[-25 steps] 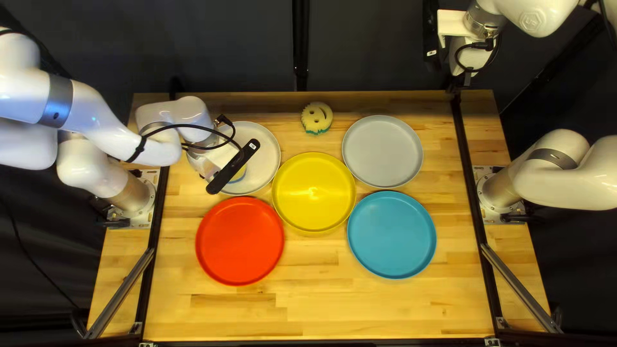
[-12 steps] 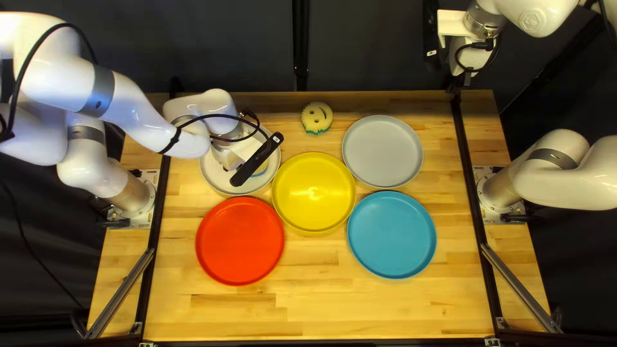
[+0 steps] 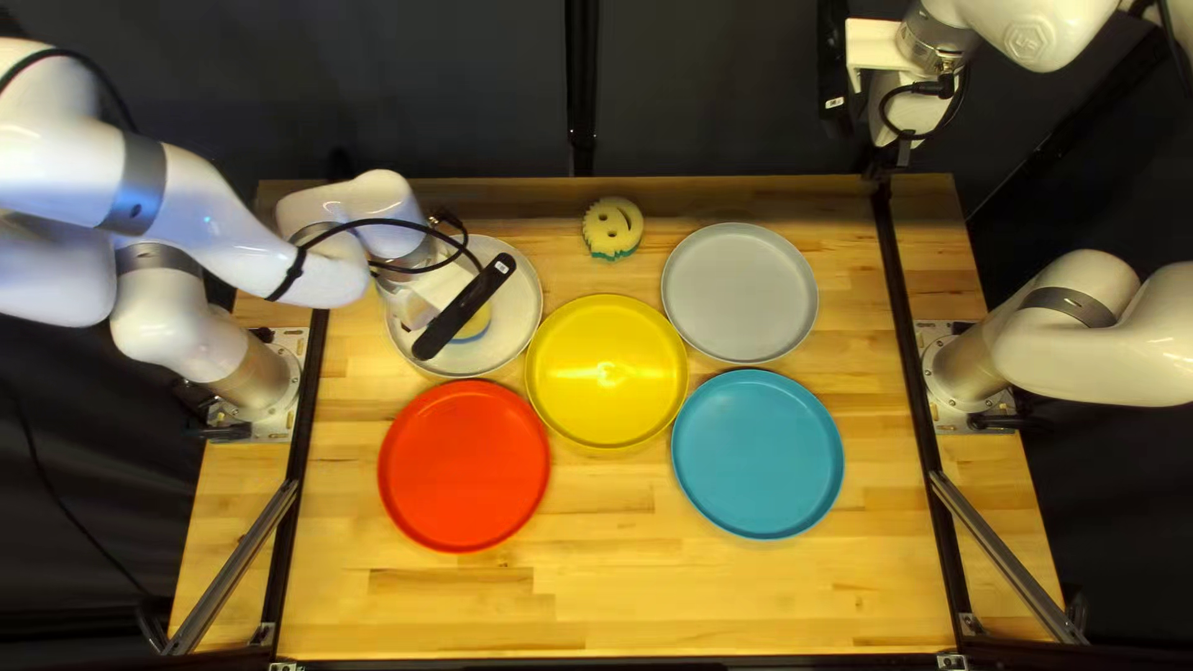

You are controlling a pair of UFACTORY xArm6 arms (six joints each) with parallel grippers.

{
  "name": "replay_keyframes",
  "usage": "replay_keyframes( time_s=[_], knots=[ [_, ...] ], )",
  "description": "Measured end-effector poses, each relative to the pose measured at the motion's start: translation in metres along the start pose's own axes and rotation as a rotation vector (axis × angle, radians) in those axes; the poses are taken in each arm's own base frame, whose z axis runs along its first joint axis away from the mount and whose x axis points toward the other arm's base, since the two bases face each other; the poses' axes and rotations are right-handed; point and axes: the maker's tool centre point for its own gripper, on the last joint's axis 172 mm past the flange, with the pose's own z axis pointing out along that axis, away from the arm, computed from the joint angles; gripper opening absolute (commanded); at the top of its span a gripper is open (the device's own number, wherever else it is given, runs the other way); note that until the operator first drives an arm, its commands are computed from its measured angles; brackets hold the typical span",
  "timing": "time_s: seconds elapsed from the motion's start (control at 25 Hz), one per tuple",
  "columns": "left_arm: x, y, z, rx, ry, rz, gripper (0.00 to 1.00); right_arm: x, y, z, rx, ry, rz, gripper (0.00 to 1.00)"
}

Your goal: Pick up sponge and scrub the plate

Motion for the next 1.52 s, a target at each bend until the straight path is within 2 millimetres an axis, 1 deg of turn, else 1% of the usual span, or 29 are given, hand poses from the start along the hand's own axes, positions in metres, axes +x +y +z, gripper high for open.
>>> replay_keyframes(
  time_s=[0.2,0.44,0.56,0.72,0.88,0.96,1.04,1.2,1.32,1.44,1.52],
  knots=[
    [-0.001,-0.001,0.003,-0.004,0.007,-0.012,0.0,0.0,0.0,0.0,0.0,0.0,0.0,1.0],
    [0.008,-0.012,0.004,0.011,0.022,-0.012,0.0,0.0,0.0,0.0,0.0,0.0,0.0,1.0],
    [0.018,-0.018,-0.001,0.024,0.028,-0.004,0.0,0.0,0.0,0.0,0.0,0.0,0.0,1.0],
    [0.036,-0.023,-0.006,0.038,0.033,0.016,0.0,0.0,0.0,0.0,0.0,0.0,0.0,1.0],
    [0.055,-0.029,-0.004,0.046,0.039,0.041,0.0,0.0,0.0,0.0,0.0,0.0,0.0,1.0],
    [0.061,-0.031,-0.003,0.048,0.047,0.053,0.0,0.0,0.0,0.0,0.0,0.0,0.0,1.0],
    [0.057,-0.031,-0.003,0.049,0.056,0.056,0.0,0.0,0.0,0.0,0.0,0.0,0.0,1.0],
    [0.038,-0.027,-0.007,0.044,0.077,0.039,0.0,0.0,0.0,0.0,0.0,0.0,0.0,1.0],
    [0.028,-0.025,-0.004,0.033,0.088,0.027,0.0,0.0,0.0,0.0,0.0,0.0,0.0,1.0],
    [0.024,-0.025,-0.001,0.028,0.099,0.019,0.0,0.0,0.0,0.0,0.0,0.0,0.0,1.0],
    [0.028,-0.024,0.001,0.033,0.104,0.023,0.0,0.0,0.0,0.0,0.0,0.0,0.0,1.0]
  ],
)
